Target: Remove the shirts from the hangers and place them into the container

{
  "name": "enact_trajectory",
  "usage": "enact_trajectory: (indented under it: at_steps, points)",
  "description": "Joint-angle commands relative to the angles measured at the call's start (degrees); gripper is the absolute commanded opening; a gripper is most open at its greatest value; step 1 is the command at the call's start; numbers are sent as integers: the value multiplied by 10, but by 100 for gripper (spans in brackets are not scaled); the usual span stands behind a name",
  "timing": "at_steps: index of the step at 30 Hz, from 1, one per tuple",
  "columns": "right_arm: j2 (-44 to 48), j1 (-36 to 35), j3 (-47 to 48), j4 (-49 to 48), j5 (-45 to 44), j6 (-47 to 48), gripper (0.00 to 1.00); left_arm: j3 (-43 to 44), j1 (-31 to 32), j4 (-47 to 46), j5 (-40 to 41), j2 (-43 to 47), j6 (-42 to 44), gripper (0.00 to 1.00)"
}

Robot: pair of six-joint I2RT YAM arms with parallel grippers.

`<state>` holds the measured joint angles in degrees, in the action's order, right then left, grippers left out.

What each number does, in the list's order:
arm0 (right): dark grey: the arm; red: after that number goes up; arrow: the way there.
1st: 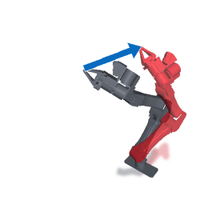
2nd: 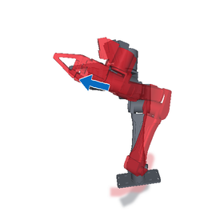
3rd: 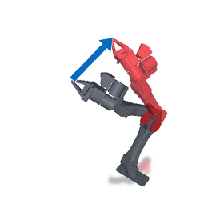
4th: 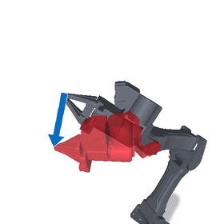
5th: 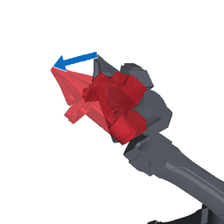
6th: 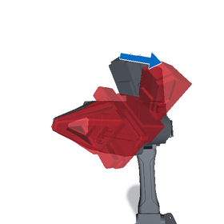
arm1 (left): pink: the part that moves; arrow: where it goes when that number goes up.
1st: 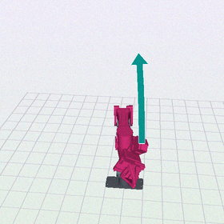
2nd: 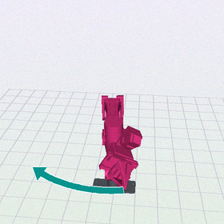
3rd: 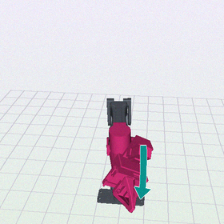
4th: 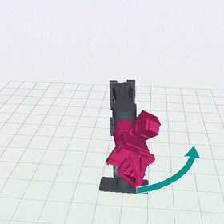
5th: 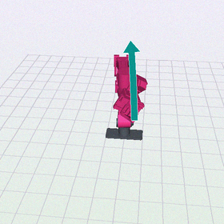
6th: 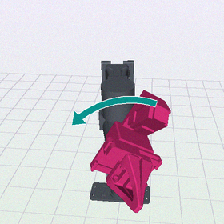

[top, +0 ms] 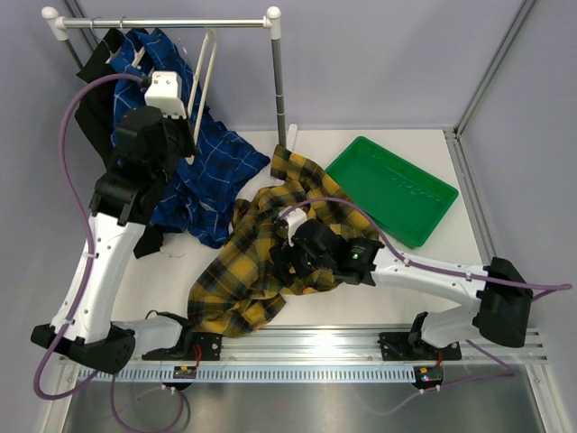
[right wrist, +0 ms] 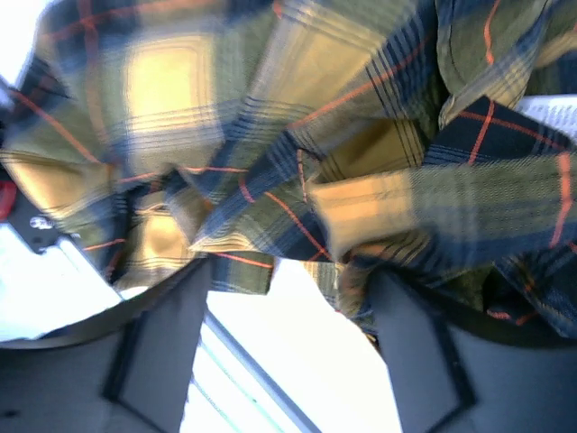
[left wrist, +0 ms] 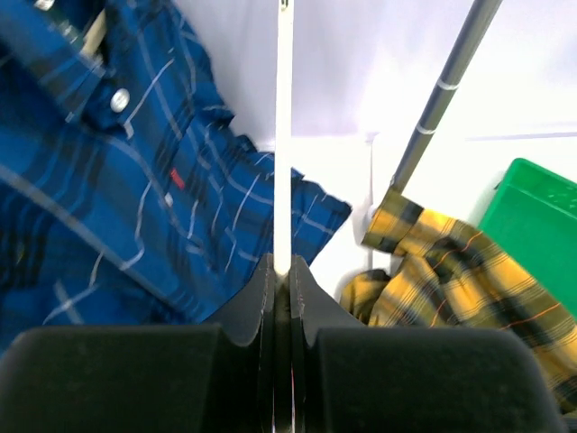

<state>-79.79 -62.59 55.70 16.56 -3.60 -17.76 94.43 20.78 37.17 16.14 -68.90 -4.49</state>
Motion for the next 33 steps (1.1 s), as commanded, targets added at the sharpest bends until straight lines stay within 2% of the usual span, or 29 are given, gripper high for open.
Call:
enact_trajectory:
  at_steps: [1, 3, 7, 14, 24, 33]
  points:
    - [55, -7, 27, 7, 12, 4, 86, 41, -19, -65, -62, -28, 4, 0]
    - [82, -7, 21, 10, 9, 7, 94, 63, -35, -65, -80, -55, 1, 0]
    - [131, -7, 15, 24, -6, 10, 99, 87, -61, -78, -107, -91, 1, 0]
    - [170, -7, -9, 17, -14, 9, 99, 105, -74, -114, -129, -121, 15, 0]
    - [162, -6, -11, 17, -13, 3, 100, 108, -79, -161, -131, -135, 31, 0]
    - [167, -6, -16, 19, -21, 3, 100, 129, -101, -154, -155, -186, 19, 0]
